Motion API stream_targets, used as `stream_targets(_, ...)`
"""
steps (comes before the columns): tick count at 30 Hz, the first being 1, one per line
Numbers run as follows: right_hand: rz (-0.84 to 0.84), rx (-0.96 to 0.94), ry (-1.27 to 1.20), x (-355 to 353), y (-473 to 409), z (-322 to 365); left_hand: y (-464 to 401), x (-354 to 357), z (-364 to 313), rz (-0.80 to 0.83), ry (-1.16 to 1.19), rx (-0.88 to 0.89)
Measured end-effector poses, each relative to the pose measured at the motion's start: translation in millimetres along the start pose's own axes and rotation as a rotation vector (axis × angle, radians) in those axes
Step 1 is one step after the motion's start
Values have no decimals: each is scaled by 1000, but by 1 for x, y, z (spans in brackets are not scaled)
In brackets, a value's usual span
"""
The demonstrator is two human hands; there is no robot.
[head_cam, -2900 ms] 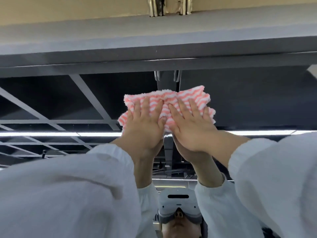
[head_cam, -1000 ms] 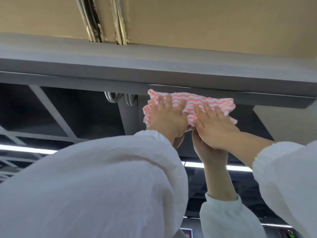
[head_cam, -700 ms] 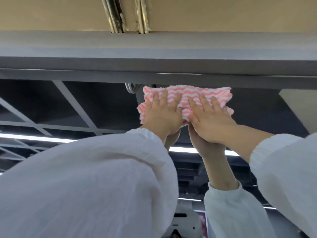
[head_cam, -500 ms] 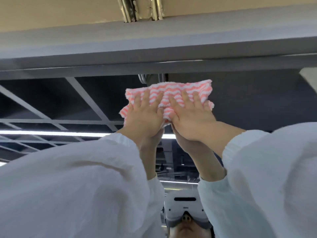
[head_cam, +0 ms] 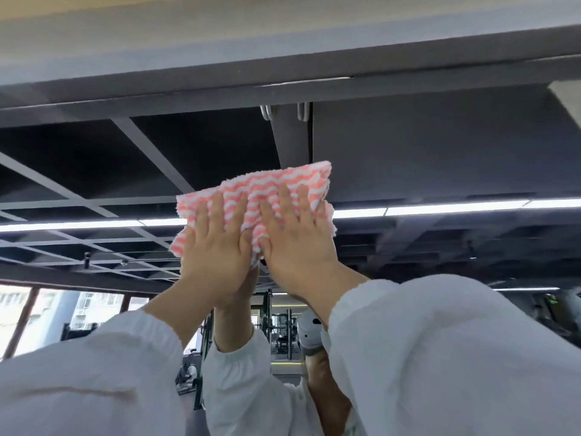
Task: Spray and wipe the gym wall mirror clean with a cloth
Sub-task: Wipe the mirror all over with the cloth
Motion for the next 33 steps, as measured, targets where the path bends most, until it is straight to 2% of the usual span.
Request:
stream_targets(6,60,-42,32,0,20,-11,24,4,-14,34,27,-77)
stream_targets(17,84,-29,41,-7,68,-100,44,9,-115,73,95,-97)
stream_targets(29,164,82,77,-30,161,-310,56,13,-345,188,100,5)
stream_targets(33,67,109,67,-50,197,-381,64,14,-432,228,134,81)
Point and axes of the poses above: each hand's wrist, its own y-axis away from the middle knuckle, its own x-axis out of the palm, z = x × y, the point moved 9 cm from there along -y, towards the middle knuckle, and after that the axes turned 6 degrees about -y, right-handed, at the moved point
